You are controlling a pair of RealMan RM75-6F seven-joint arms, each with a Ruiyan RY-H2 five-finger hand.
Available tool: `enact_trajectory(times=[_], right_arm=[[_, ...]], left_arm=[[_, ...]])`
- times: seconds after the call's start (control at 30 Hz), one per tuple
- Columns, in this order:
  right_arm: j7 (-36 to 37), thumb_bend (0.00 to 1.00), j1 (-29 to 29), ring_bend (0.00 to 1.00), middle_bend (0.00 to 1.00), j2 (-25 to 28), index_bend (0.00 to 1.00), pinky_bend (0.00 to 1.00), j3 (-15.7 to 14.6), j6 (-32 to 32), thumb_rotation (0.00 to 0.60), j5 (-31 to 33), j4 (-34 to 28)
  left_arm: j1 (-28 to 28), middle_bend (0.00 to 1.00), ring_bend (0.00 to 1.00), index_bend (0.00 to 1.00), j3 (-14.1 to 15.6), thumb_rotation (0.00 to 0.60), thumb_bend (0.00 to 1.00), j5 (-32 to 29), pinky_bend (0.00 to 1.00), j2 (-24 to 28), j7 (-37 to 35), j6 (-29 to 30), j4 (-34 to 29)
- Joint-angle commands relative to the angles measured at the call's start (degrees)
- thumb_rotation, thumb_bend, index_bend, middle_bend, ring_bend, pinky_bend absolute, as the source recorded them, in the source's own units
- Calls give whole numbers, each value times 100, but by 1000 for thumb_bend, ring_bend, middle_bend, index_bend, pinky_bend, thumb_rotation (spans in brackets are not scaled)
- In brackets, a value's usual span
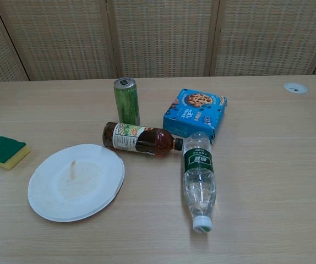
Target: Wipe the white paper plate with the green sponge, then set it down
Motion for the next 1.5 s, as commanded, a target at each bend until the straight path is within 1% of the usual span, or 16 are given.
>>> enact_trajectory(times=[0.03, 0.23, 0.3, 0.37, 0.43, 0.5, 0.57, 0.63, 0.7, 0.77, 0.8, 0.83, 1.0, 1.2, 1.37, 1.5], right_arm=[[-4, 0, 0, 0, 0, 1, 0, 0, 0, -4, 600, 4, 0], [2, 0, 7, 0, 0, 3, 0, 0, -3, -37, 600, 20, -12], [14, 0, 18, 0, 0, 3, 0, 0, 3, -81, 600, 62, -9], [13, 0, 42, 0, 0, -4, 0, 0, 25, -137, 600, 125, 3], [-27, 0, 72, 0, 0, -20, 0, 0, 51, -190, 600, 187, 21], [-90, 0, 86, 0, 0, -36, 0, 0, 84, -209, 600, 259, 24], [-138, 0, 85, 0, 0, -47, 0, 0, 111, -198, 600, 312, 26], [-194, 0, 89, 0, 0, -66, 0, 0, 146, -204, 600, 395, 28], [-258, 0, 104, 0, 0, -86, 0, 0, 172, -243, 600, 482, 41], [-304, 0, 122, 0, 0, -109, 0, 0, 187, -277, 600, 531, 58], [-337, 0, 139, 0, 0, -129, 0, 0, 199, -303, 600, 565, 79], [-349, 0, 144, 0, 0, -137, 0, 0, 205, -310, 600, 577, 86], [-465, 0, 195, 0, 0, -210, 0, 0, 260, -392, 600, 732, 156], [-575, 0, 229, 0, 0, -271, 0, 0, 267, -474, 600, 830, 206], [-586, 0, 248, 0, 0, -287, 0, 0, 295, -512, 600, 903, 239], [-574, 0, 264, 0, 0, -293, 0, 0, 307, -556, 600, 948, 267]], left_arm=[[-4, 0, 0, 0, 2, 600, 0, -13, 0, -2, -4, -16, 6], [-123, 0, 0, 0, -12, 600, 0, -188, 0, 51, -36, -329, -29], [-332, 0, 0, 0, -130, 600, 0, -370, 0, 7, -36, -659, 144], [-633, 0, 0, 0, -255, 600, 0, -541, 0, -120, -83, -1117, 522], [-1020, 0, 0, 0, -338, 600, 0, -547, 0, -294, -246, -1635, 1102], [-1420, 0, 0, 0, -315, 600, 0, -392, 0, -507, -647, -2159, 1802], [-1645, 0, 0, 0, -264, 600, 0, -279, 0, -662, -961, -2454, 2255], [-1924, 0, 0, 0, -198, 600, 0, -124, 15, -984, -1353, -2740, 2982], [-2140, 0, 0, 0, -121, 600, 0, 6, 60, -1391, -1715, -2914, 3762], [-2269, 0, 0, 0, -38, 600, 0, 132, 120, -1714, -2025, -2950, 4363], [-2360, 4, 0, 1, 49, 600, 0, 208, 149, -1931, -2214, -3048, 4759], [-2391, 12, 3, 9, 83, 600, 0, 237, 169, -2015, -2311, -3070, 4920], [-2660, 59, 31, 73, 370, 600, 0, 386, 196, -2695, -2900, -3476, 6085], [-2827, 83, 43, 118, 527, 600, 0, 436, 198, -3128, -3210, -3652, 6756], [-2909, 112, 77, 175, 650, 600, 0, 497, 198, -3290, -3326, -3640, 7004], [-2989, 156, 102, 221, 695, 600, 0, 478, 198, -3390, -3321, -3761, 7117]])
